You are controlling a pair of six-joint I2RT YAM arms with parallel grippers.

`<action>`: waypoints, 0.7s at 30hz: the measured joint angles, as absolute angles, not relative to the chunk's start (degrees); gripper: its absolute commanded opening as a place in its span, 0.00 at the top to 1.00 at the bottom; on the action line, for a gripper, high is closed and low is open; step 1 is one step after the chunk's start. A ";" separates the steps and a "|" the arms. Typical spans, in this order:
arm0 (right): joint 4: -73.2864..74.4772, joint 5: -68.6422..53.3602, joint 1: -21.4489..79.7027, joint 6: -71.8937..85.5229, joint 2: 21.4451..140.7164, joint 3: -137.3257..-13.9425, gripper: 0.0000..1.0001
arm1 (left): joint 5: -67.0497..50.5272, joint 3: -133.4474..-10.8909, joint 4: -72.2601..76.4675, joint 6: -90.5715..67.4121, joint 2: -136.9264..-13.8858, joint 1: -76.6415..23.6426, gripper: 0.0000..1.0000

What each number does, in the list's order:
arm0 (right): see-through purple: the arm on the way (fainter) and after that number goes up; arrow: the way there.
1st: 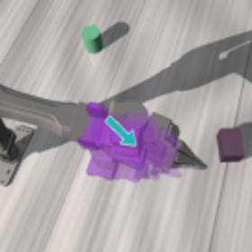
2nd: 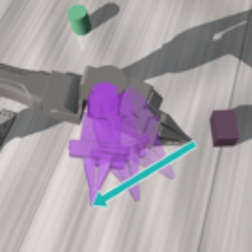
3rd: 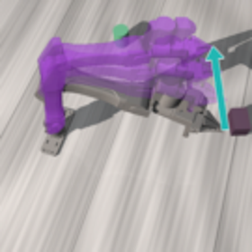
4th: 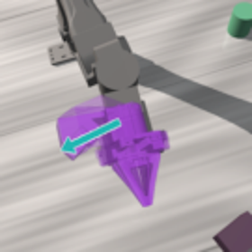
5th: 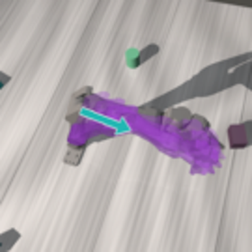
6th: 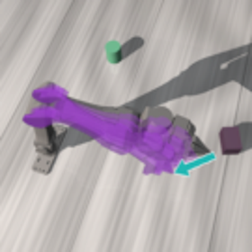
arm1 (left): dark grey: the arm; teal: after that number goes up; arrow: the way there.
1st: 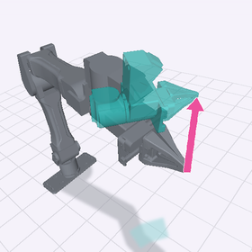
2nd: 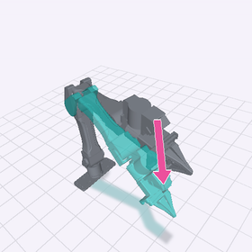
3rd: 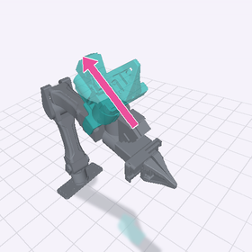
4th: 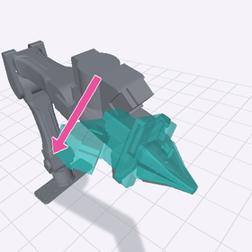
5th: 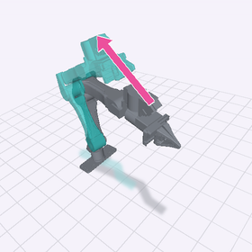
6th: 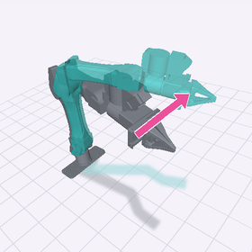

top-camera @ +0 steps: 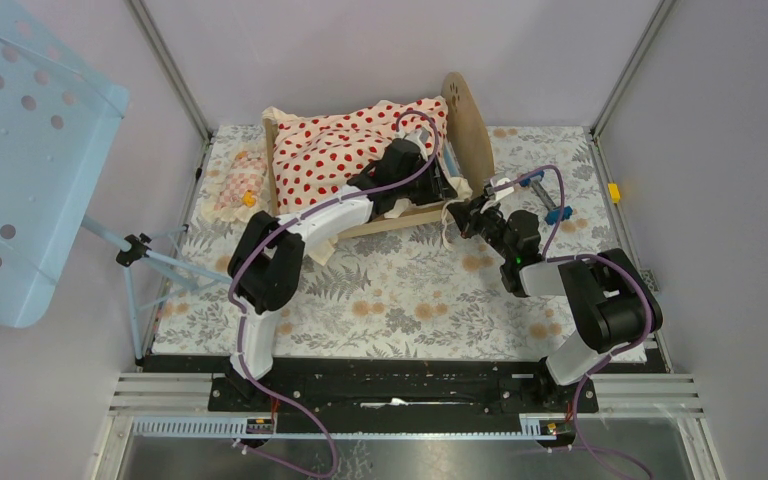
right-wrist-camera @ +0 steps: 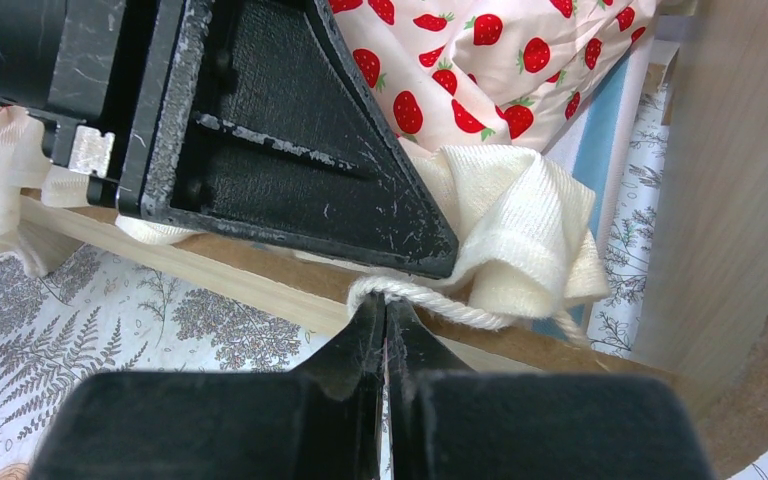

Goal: Set up the pet bed
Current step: Tie the ropes to the bed frame.

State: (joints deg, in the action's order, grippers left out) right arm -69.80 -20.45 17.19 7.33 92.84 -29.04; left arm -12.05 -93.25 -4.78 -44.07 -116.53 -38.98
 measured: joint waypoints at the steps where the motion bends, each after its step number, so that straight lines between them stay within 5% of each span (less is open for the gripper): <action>1: -69.80 -20.45 17.19 7.33 92.84 -29.04 1.00 | -12.21 -93.14 -4.71 -44.23 -116.53 -38.98 0.68; 7: -69.80 -20.43 17.19 7.33 92.84 -29.02 0.99 | -12.93 -92.09 -4.14 -44.97 -116.53 -38.98 0.78; 12: -69.63 -20.43 17.19 7.33 92.84 -28.95 0.88 | -13.52 -90.43 -2.13 -46.17 -116.49 -38.94 1.00; 21: -69.71 -18.70 17.19 7.27 92.18 -27.59 0.61 | -13.96 -88.75 -0.54 -47.24 -116.44 -38.61 1.00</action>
